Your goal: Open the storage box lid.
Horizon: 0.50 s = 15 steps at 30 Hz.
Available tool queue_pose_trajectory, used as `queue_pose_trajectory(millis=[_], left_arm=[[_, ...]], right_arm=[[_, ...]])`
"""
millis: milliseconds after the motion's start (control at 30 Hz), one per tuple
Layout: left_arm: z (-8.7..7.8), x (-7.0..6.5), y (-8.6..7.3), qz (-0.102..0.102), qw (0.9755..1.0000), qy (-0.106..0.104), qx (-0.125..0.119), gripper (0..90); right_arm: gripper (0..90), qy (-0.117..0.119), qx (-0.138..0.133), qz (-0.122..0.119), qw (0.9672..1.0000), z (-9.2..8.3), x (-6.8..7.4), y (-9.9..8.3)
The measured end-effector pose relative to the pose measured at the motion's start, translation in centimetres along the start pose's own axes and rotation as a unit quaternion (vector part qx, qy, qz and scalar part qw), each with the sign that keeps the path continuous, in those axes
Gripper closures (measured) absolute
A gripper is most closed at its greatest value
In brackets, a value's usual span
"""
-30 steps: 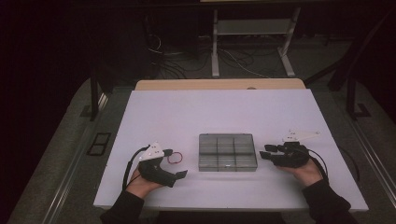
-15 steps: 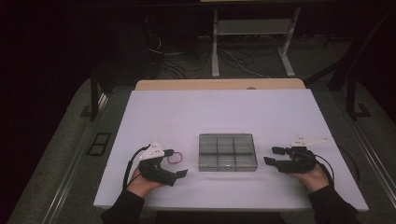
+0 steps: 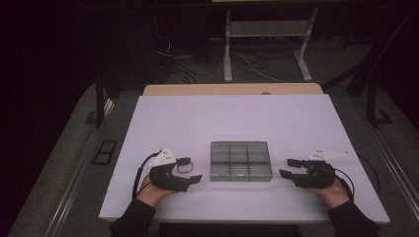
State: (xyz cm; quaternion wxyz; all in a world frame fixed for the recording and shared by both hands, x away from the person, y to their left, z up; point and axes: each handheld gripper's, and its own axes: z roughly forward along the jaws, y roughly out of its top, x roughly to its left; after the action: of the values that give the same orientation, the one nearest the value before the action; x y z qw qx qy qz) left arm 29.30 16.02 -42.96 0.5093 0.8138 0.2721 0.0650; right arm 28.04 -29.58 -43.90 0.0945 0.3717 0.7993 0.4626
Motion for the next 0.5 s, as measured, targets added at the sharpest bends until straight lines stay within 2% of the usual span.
queue_pose_trajectory(millis=[300,400,500], left_arm=[[1.0,0.3,1.2,0.016,0.9996,-0.022,0.006,41.6],[1.2,0.2,1.1,0.007,0.9993,-0.035,-0.009,47.6],[1.2,-0.5,1.1,0.019,0.9991,-0.037,-0.009,54.0]], right_arm=[[46.5,0.000,-0.005,0.000,1.0000,-0.1,-0.1,0.1],[49.0,0.002,-0.005,-0.002,1.0000,-0.1,0.0,0.1],[52.5,0.003,-0.005,-0.005,1.0000,0.0,0.0,0.1]])
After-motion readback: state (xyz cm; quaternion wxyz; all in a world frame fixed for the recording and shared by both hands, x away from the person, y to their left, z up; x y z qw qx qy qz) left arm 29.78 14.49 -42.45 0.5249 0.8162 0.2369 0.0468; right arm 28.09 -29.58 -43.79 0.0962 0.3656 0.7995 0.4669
